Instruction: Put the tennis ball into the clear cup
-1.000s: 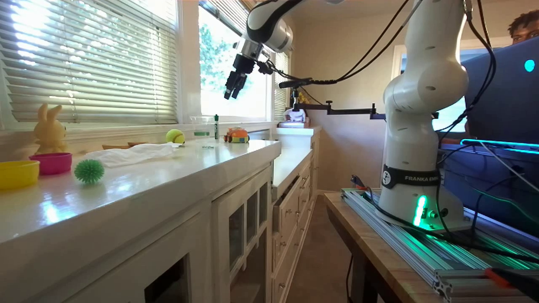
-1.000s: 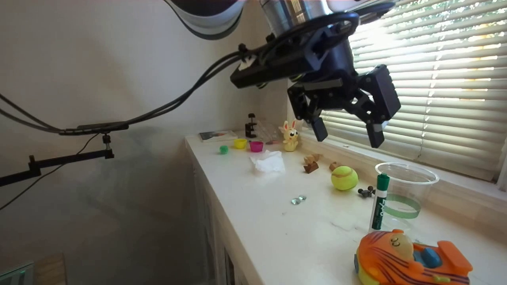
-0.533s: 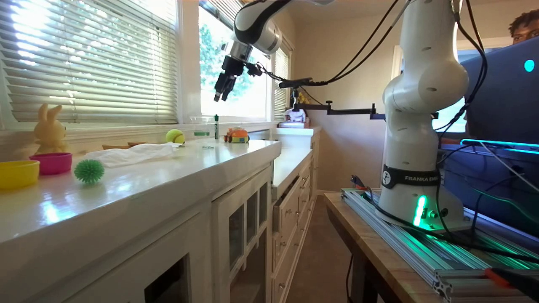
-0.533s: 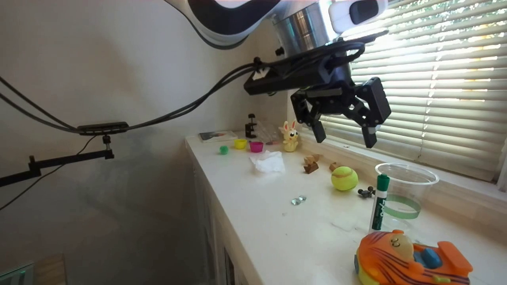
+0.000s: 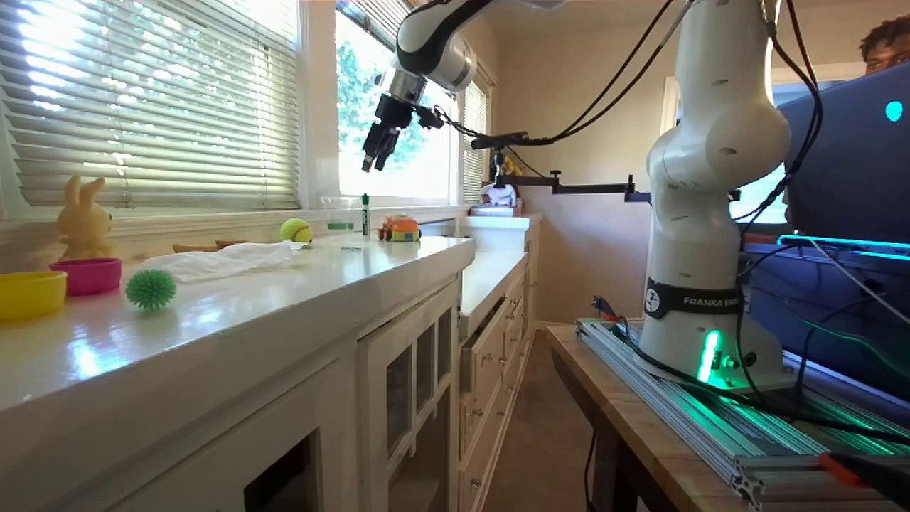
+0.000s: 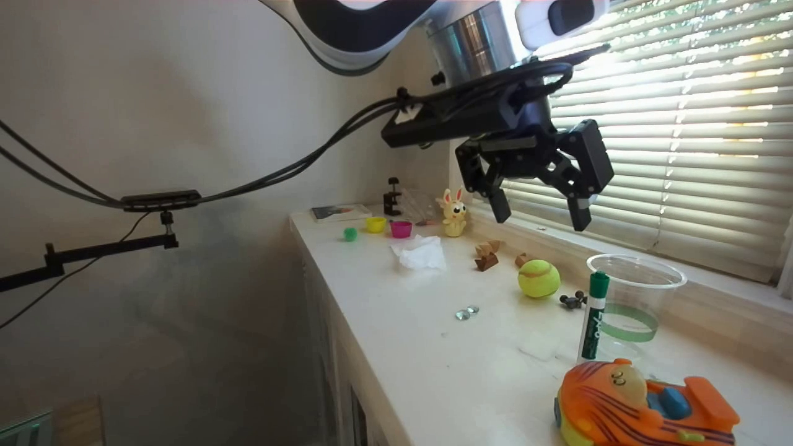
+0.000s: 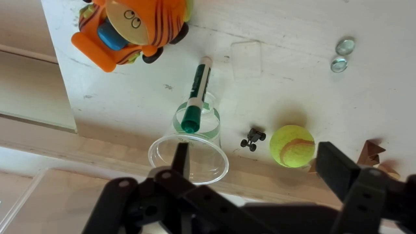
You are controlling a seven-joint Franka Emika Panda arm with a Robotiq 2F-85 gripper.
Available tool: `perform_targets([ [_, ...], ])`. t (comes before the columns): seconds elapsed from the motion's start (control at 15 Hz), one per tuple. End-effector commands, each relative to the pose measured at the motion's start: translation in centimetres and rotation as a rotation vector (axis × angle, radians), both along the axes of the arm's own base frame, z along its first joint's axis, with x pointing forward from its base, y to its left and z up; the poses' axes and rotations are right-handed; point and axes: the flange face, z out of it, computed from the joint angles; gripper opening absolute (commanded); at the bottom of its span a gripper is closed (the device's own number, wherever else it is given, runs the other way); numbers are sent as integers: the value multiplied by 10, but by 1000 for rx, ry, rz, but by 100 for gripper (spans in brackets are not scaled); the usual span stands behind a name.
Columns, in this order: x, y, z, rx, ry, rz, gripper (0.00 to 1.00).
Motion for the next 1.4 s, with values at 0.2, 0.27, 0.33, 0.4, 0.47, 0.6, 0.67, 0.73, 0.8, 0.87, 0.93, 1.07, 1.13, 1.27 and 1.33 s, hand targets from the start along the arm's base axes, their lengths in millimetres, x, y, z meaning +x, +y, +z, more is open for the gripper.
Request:
perform_targets([
  [0.2,13,0,10,18,-29,21,100],
  [0.27,18,1,11,29,-35,32,100],
  [0.33,24,2,12,32,-42,43,100],
  [0.4,31,2,12,40,-42,47,100],
  [0.47,35,3,12,47,-42,50,100],
  [0.6,49,4,7,73,-37,56,100],
  [0.67,55,4,4,87,-30,57,100],
  [0.73,62,4,-1,96,-17,55,100],
  [0.8,68,4,-5,103,4,52,100],
  [0.87,74,4,-9,104,24,51,100],
  [0.93,80,4,-13,107,48,54,100],
  [1.07,90,2,-21,113,87,49,100],
  [1.13,95,2,-23,114,101,54,100],
  [1.27,85,7,-26,107,88,63,100],
  [1.33,89,6,-27,107,93,62,100],
])
